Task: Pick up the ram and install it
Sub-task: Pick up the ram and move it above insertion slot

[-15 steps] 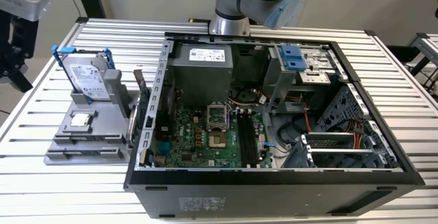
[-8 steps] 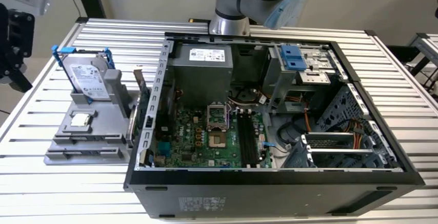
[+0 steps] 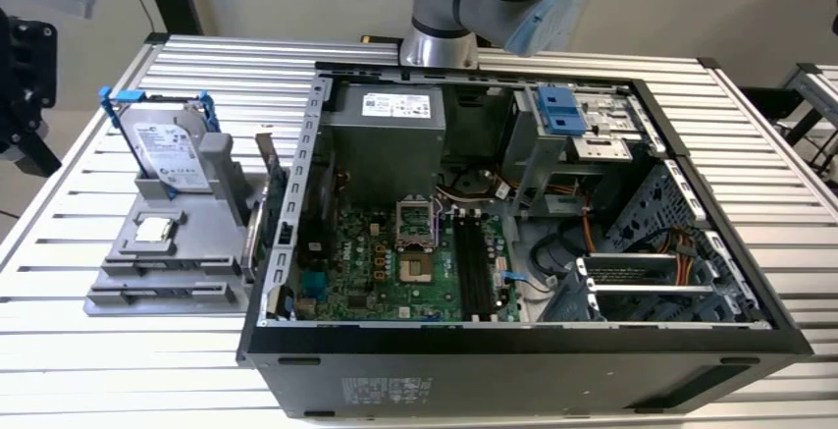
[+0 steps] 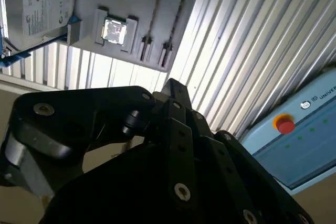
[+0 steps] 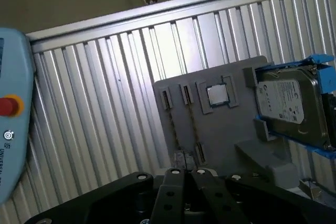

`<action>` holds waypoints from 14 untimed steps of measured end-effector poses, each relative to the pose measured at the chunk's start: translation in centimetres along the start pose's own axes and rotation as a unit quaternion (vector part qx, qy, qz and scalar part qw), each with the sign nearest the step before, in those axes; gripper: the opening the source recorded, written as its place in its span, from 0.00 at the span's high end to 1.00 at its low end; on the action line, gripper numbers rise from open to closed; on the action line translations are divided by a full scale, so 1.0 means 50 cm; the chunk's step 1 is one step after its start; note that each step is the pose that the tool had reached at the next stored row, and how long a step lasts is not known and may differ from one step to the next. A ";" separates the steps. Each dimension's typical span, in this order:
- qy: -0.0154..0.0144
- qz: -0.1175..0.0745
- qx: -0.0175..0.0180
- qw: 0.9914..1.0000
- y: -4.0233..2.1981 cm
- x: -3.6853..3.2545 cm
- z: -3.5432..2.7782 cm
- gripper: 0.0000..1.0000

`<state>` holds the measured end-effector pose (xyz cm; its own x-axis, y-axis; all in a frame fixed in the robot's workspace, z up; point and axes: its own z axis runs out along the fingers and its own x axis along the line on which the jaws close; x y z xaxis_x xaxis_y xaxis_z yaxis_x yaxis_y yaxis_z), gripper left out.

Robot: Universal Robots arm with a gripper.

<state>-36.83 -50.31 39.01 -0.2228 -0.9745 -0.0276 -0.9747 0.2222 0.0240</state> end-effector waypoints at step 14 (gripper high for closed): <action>0.003 -0.127 -0.004 0.992 0.000 0.000 0.000 1.00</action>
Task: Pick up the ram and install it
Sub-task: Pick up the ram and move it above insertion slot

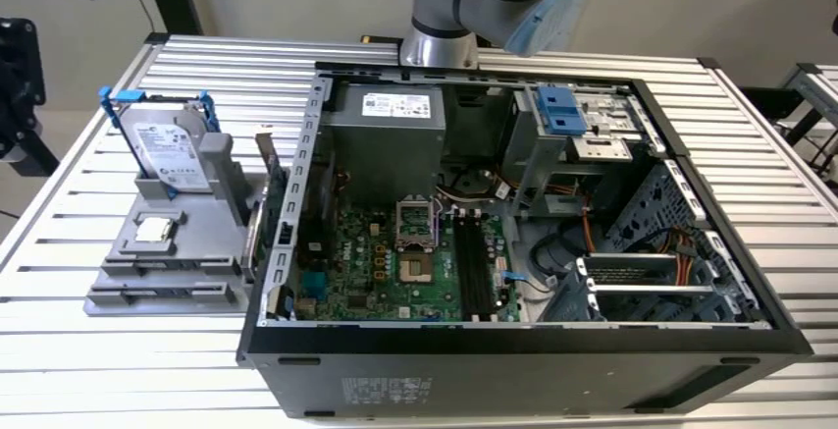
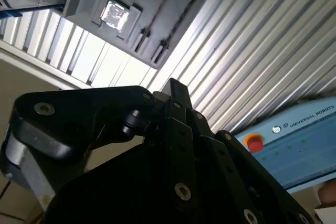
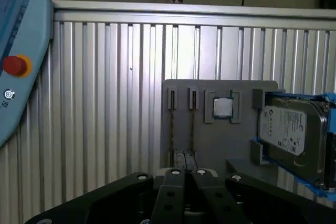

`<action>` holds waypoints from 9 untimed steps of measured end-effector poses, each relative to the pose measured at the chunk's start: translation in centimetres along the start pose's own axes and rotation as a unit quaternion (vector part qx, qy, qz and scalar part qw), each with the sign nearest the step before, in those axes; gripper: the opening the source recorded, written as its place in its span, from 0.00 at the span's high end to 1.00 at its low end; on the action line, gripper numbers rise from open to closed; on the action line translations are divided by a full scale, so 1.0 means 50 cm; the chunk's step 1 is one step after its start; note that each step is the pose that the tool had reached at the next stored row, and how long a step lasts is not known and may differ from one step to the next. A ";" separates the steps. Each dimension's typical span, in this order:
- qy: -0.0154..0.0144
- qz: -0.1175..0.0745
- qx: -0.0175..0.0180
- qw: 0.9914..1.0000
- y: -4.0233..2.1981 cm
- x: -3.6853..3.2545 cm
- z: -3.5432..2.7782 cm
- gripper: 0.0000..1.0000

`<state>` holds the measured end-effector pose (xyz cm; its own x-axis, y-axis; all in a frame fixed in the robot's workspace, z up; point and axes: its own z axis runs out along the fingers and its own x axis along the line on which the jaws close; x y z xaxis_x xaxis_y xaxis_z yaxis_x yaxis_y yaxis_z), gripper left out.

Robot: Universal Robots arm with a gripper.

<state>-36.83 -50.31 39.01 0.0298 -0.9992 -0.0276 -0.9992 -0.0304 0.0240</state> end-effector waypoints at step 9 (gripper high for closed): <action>0.001 -0.043 -0.001 0.999 0.000 0.000 0.000 1.00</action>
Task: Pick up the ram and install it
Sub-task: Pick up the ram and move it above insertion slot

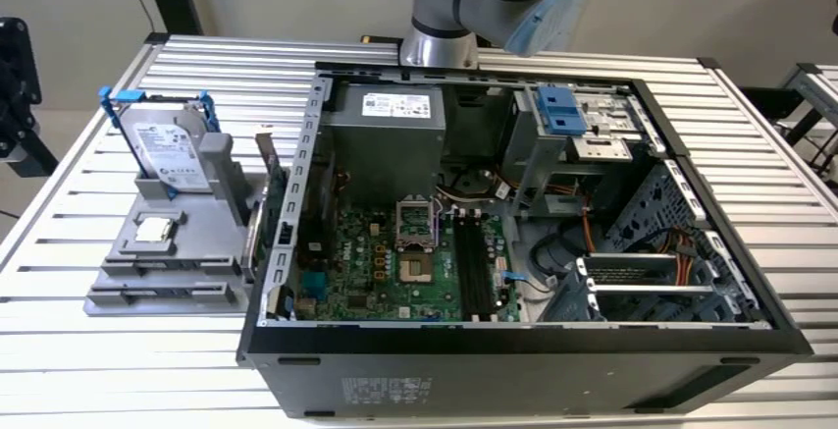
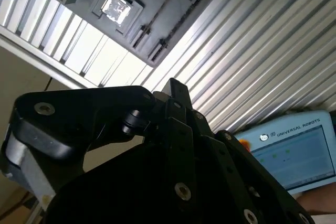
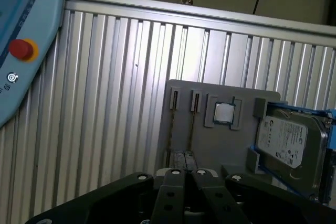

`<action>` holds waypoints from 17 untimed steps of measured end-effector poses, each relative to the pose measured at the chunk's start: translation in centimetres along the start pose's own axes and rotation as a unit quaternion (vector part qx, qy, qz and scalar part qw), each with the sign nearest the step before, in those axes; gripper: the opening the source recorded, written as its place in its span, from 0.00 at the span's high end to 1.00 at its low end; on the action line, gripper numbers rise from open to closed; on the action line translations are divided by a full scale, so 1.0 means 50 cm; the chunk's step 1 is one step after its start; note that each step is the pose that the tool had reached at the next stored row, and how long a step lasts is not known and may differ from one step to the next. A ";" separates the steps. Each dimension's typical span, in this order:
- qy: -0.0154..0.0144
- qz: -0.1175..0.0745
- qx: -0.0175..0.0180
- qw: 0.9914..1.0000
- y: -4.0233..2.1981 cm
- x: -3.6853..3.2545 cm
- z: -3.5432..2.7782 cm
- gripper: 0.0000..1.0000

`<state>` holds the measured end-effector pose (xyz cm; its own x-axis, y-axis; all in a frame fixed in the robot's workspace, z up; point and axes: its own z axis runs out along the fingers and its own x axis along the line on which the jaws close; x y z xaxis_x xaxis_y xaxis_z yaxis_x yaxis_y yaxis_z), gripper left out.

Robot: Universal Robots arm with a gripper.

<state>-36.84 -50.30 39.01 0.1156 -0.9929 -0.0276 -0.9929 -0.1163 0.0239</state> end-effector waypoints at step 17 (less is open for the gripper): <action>0.000 0.000 0.000 1.000 0.000 0.000 0.001 0.00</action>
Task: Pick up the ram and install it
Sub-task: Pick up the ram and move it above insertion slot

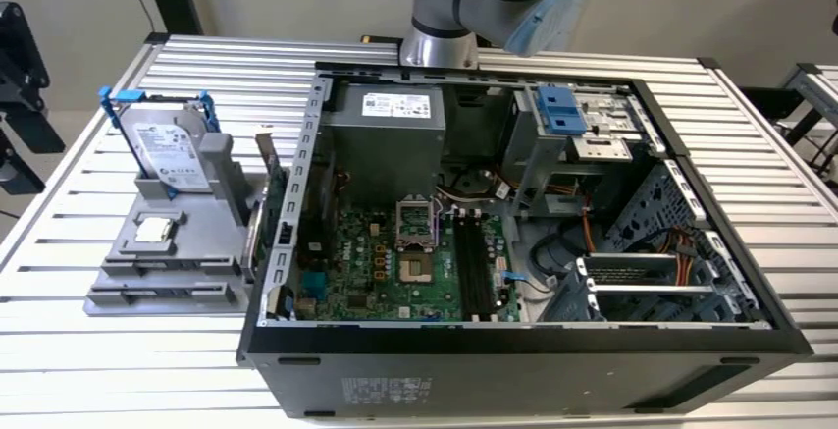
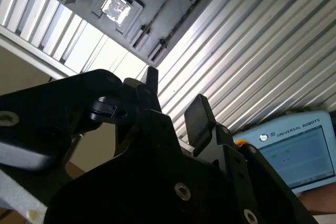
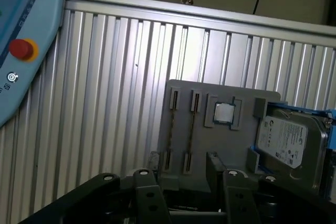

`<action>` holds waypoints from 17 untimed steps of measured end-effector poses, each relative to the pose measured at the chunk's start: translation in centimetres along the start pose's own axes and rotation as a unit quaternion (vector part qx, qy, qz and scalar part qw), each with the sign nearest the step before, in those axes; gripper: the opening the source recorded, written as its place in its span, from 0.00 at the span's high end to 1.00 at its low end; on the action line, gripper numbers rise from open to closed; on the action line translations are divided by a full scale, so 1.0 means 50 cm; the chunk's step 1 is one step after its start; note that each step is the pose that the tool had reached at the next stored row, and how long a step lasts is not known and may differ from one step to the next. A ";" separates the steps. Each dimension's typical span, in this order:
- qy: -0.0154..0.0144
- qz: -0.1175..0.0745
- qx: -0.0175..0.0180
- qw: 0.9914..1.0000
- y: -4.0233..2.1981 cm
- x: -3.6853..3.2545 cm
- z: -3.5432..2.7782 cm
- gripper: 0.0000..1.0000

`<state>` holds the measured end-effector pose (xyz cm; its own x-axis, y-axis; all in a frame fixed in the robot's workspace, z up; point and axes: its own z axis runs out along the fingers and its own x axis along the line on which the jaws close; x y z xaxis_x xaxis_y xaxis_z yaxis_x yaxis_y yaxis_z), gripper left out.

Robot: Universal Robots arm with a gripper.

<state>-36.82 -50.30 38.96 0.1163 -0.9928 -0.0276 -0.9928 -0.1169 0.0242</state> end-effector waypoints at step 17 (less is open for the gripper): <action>-0.001 0.040 0.001 0.999 -0.005 -0.019 0.028 0.00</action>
<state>-36.74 -49.29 37.60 0.0356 -0.9990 -0.0275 -0.9990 -0.0363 0.0244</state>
